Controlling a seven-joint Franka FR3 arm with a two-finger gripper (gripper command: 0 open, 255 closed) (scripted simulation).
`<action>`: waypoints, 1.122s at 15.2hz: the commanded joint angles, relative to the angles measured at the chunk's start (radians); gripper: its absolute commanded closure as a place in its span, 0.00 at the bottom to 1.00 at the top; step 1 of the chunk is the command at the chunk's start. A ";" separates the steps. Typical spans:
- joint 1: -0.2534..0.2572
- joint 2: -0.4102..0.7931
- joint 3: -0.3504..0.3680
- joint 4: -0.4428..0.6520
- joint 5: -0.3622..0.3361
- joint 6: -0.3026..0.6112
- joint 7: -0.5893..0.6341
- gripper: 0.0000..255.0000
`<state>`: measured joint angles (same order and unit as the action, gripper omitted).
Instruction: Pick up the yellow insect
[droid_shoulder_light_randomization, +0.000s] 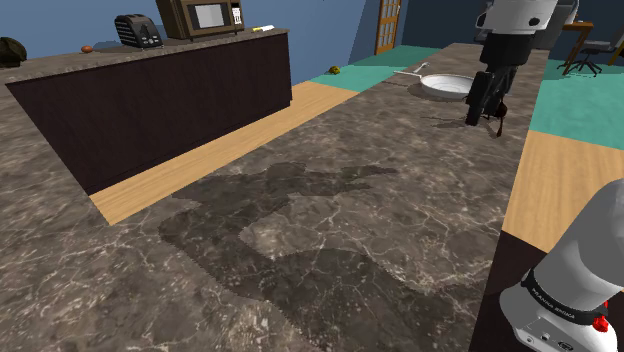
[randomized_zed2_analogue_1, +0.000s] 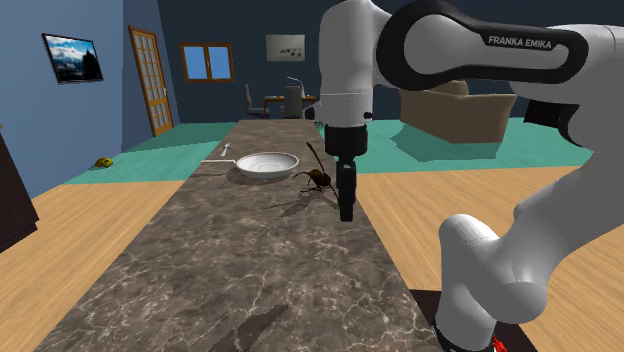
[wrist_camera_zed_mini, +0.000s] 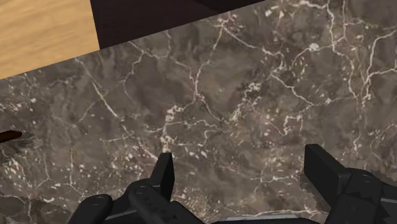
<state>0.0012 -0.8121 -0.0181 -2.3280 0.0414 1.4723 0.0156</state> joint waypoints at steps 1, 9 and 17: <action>0.000 0.000 0.000 0.000 0.000 0.000 0.000 0.00; -0.015 0.129 -0.185 0.069 -0.140 0.046 -0.279 0.00; -0.007 0.341 -0.359 0.224 -0.214 0.106 -0.557 0.00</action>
<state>-0.0073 -0.4954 -0.3571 -2.1201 -0.1663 1.5697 -0.5046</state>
